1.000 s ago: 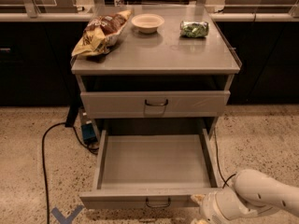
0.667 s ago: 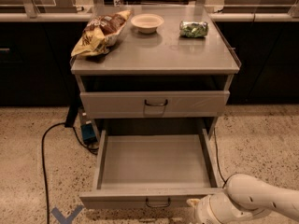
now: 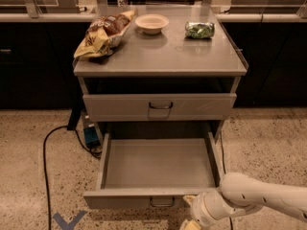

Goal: Close middle drawer

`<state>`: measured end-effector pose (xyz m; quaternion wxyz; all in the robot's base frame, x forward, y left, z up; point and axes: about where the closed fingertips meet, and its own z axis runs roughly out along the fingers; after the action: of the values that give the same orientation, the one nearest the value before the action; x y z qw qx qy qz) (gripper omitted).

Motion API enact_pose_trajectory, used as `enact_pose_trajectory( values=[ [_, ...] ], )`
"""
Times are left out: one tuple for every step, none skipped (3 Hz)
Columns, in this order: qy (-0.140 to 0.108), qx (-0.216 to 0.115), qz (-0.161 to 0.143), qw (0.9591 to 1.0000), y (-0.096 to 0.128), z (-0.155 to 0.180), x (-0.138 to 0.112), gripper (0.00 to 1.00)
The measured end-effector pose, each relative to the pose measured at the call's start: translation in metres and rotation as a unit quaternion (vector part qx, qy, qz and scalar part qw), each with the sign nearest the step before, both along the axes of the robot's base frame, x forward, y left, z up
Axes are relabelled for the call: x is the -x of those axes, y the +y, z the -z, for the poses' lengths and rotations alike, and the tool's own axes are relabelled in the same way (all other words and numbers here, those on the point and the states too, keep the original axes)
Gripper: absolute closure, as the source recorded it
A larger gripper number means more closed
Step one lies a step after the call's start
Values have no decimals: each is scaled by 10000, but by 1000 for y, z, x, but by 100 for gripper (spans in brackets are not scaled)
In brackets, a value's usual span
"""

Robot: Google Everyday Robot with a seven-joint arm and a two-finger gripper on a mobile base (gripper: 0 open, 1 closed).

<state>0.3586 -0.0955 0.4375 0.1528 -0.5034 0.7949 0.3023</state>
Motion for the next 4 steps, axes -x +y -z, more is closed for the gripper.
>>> enact_pose_trajectory(
  values=[
    [-1,0,1,10000,0,0,0,0],
    [-169,-63,110,9998,-1,-1,-17,0],
    [-249,-74,141,9996,0,-3,-27,0],
    [-505,-122,199,9985,8,-13,-65,0]
  ],
)
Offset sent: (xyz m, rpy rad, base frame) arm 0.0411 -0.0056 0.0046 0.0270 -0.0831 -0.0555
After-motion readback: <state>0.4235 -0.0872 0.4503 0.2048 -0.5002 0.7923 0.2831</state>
